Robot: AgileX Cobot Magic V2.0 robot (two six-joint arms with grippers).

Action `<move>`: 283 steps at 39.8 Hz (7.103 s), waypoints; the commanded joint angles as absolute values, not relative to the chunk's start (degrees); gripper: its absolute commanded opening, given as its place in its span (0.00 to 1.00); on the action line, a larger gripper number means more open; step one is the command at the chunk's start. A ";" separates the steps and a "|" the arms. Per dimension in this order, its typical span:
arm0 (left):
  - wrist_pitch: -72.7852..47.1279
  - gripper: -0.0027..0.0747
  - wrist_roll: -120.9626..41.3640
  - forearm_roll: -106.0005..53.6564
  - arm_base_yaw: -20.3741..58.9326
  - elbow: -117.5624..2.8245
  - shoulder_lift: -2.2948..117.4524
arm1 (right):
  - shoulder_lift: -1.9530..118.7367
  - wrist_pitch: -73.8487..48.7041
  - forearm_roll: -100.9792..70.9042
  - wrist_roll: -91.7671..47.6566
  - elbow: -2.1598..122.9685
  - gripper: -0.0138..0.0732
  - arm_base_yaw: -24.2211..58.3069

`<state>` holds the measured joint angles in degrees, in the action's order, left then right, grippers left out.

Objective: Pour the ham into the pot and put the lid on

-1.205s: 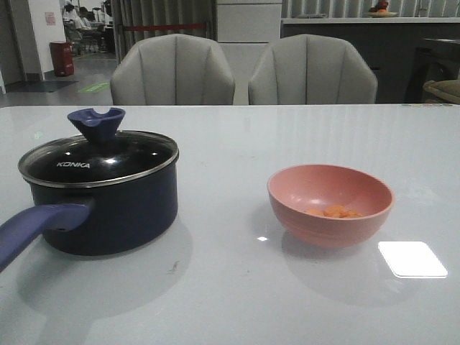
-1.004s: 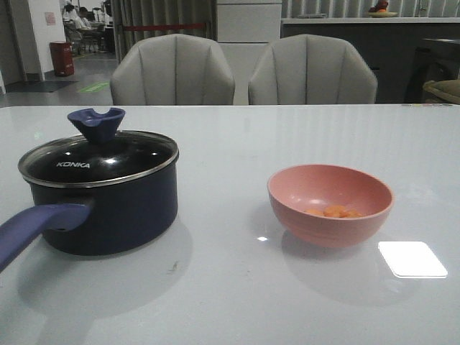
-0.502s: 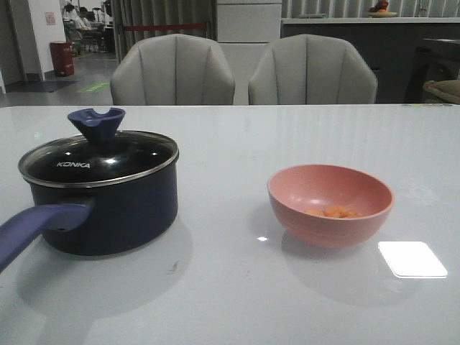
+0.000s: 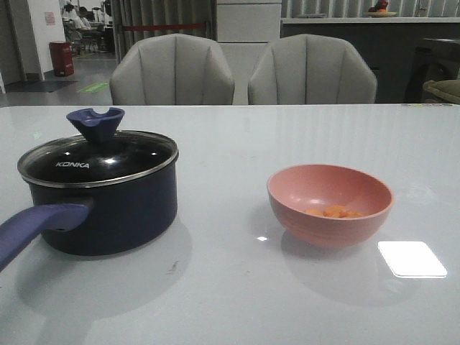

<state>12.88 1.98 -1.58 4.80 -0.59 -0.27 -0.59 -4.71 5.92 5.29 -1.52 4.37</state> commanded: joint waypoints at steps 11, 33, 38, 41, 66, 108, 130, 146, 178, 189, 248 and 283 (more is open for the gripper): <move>-13.32 0.20 2.06 -2.13 5.19 -21.18 6.81 | -1.71 0.00 6.73 5.32 -1.24 0.32 3.94; -15.88 0.33 2.06 -5.32 5.19 -22.30 9.89 | -1.71 0.00 6.73 5.32 -1.24 0.32 3.94; -16.44 0.54 2.06 -5.32 5.19 -22.53 11.35 | -1.71 0.00 6.73 5.32 -1.24 0.32 3.94; -17.28 0.65 2.06 -5.32 5.19 -22.91 12.48 | -1.71 0.00 6.73 5.32 -1.24 0.32 3.94; -40.30 0.76 2.06 -5.72 6.22 -50.59 49.04 | -1.71 0.00 6.73 5.32 -1.24 0.32 3.94; -62.03 0.85 19.37 4.78 25.41 -94.80 100.28 | -1.76 0.00 6.72 5.32 -1.24 0.32 3.94; -67.40 0.84 22.21 4.66 25.41 -98.04 106.69 | -1.76 0.00 6.72 5.32 -1.24 0.32 3.94; -67.92 0.61 22.21 4.55 25.41 -98.04 108.11 | -1.76 0.00 6.72 5.32 -1.24 0.32 3.94; -71.65 0.32 21.20 4.13 25.41 -103.02 104.85 | -1.76 0.00 6.72 5.32 -1.24 0.32 3.94; -72.69 0.32 16.94 4.68 18.82 -100.20 100.09 | -1.76 0.00 6.72 5.32 -1.24 0.32 3.94; -46.43 0.67 3.32 -2.48 -7.92 -66.33 99.41 | -1.76 0.00 6.72 5.32 -1.24 0.32 3.94; -48.27 0.69 0.00 -1.68 -0.48 -68.21 87.06 | -1.76 0.00 6.72 5.32 -1.24 0.32 3.94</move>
<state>-49.99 0.00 -1.18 -2.43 -66.77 93.79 -0.59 -4.71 5.92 5.29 -1.52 4.37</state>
